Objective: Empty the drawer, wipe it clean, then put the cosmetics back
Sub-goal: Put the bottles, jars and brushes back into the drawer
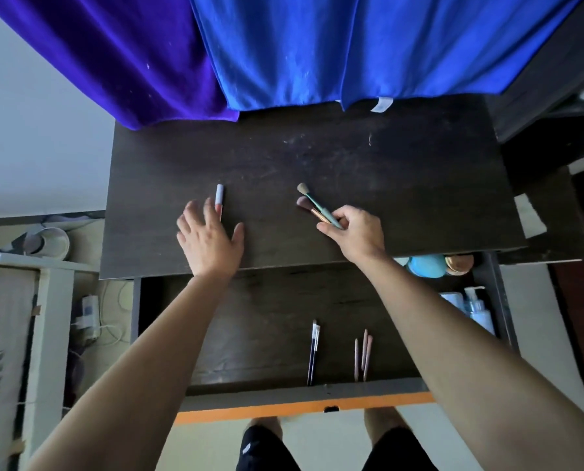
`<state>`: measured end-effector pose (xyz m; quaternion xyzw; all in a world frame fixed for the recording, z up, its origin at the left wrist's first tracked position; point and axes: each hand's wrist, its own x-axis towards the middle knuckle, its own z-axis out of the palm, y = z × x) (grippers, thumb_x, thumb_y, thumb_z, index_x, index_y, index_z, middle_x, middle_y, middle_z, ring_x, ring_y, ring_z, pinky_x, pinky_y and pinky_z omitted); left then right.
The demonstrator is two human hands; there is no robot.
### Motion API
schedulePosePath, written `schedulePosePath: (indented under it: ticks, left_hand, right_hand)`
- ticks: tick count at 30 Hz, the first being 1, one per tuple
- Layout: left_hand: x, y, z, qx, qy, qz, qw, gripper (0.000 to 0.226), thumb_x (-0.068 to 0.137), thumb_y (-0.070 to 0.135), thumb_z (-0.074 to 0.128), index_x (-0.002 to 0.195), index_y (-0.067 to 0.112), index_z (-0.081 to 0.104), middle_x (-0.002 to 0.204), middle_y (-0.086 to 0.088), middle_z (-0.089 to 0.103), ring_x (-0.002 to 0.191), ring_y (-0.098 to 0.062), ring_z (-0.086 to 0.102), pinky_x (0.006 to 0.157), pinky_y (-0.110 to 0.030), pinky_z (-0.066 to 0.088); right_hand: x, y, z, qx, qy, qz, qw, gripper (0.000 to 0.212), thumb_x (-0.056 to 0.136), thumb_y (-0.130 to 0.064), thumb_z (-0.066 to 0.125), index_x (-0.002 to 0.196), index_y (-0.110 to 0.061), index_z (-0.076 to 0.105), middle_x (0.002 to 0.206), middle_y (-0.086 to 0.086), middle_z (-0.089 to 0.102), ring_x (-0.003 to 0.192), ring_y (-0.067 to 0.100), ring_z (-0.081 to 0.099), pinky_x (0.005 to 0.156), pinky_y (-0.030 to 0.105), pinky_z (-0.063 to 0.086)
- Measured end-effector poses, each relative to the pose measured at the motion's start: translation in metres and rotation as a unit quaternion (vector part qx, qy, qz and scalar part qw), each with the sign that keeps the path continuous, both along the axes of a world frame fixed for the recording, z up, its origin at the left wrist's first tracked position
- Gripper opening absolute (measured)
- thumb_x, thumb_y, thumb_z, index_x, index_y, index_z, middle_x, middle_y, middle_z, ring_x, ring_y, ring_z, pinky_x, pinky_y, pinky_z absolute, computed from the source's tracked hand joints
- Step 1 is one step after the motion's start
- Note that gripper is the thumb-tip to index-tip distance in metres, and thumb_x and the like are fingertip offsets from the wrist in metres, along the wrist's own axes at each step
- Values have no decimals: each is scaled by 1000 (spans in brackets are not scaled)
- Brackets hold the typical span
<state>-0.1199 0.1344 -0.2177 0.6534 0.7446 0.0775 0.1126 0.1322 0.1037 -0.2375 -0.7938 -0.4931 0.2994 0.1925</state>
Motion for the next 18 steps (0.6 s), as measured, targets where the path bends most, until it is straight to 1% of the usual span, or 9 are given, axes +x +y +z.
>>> schedulePosePath:
  ticks: [2, 3, 6, 8, 11, 13, 14, 16, 18]
  left_hand:
    - [-3, 6, 0, -30, -31, 31, 999, 67, 87, 34, 65, 143, 11, 37, 140, -18, 40, 121, -40, 38, 100, -47, 34]
    - [-4, 7, -1, -38, -52, 37, 997, 57, 90, 26, 61, 140, 9, 39, 136, -18, 44, 119, -39, 40, 99, -44, 34]
    - [-7, -4, 3, -37, -111, 54, 992, 27, 92, 7, 49, 119, 5, 48, 120, -15, 54, 112, -36, 45, 91, -42, 37]
    - [-11, -21, 9, -45, -140, 54, 988, 21, 89, 4, 48, 110, 5, 48, 110, -16, 57, 105, -37, 49, 82, -42, 38]
    - [-24, -58, 15, -76, -192, 63, 976, 20, 86, 5, 51, 105, 8, 48, 98, -13, 62, 92, -38, 57, 69, -34, 37]
    - [-40, -80, 21, -89, -216, 69, 970, 19, 85, 10, 55, 102, 11, 49, 90, -6, 66, 86, -35, 61, 67, -32, 39]
    - [-48, -88, 24, -92, -227, 72, 967, 22, 84, 11, 57, 104, 13, 51, 88, 0, 66, 85, -32, 62, 67, -31, 40]
    - [-64, -104, 29, -106, -245, 76, 961, 36, 81, 10, 59, 116, 15, 53, 86, 9, 63, 88, -25, 63, 72, -28, 40]
    - [-80, -119, 30, -118, -269, 74, 953, 50, 81, 9, 61, 129, 16, 49, 90, 10, 63, 90, -20, 62, 77, -27, 40]
  right_hand:
    - [-2, -16, 1, 6, -7, 3, 1000, 31, 79, -52, 76, 91, -24, 71, 82, -6, 68, 73, 11, 62, 64, 29, 49]
    - [-3, -24, 1, 10, -9, 4, 1000, 31, 79, -53, 75, 91, -24, 71, 81, -7, 67, 72, 10, 61, 62, 27, 47]
    - [-9, -46, 5, 12, 3, 3, 1000, 28, 80, -51, 76, 88, -24, 72, 77, -9, 63, 67, 6, 55, 55, 15, 36]
    - [-14, -57, 11, -10, 30, -15, 999, 28, 80, -50, 75, 87, -24, 73, 72, -10, 63, 65, 4, 54, 54, 14, 35]
    - [-31, -76, 22, -51, 82, -41, 994, 30, 83, -53, 72, 88, -23, 73, 71, -11, 64, 67, 7, 58, 58, 21, 41]
    - [-48, -93, 32, -65, 115, -57, 990, 27, 84, -53, 71, 88, -27, 72, 74, -12, 65, 70, 7, 59, 65, 23, 45]
    - [-58, -102, 36, -69, 131, -61, 987, 24, 84, -53, 70, 88, -30, 71, 74, -12, 66, 70, 5, 59, 66, 23, 46]
    - [-78, -120, 40, -69, 157, -61, 983, 24, 85, -53, 70, 90, -30, 74, 73, -10, 66, 68, 5, 58, 63, 21, 43]
    - [-98, -138, 38, -63, 173, -67, 981, 27, 85, -52, 70, 94, -27, 76, 73, -7, 67, 67, 5, 57, 61, 21, 41]
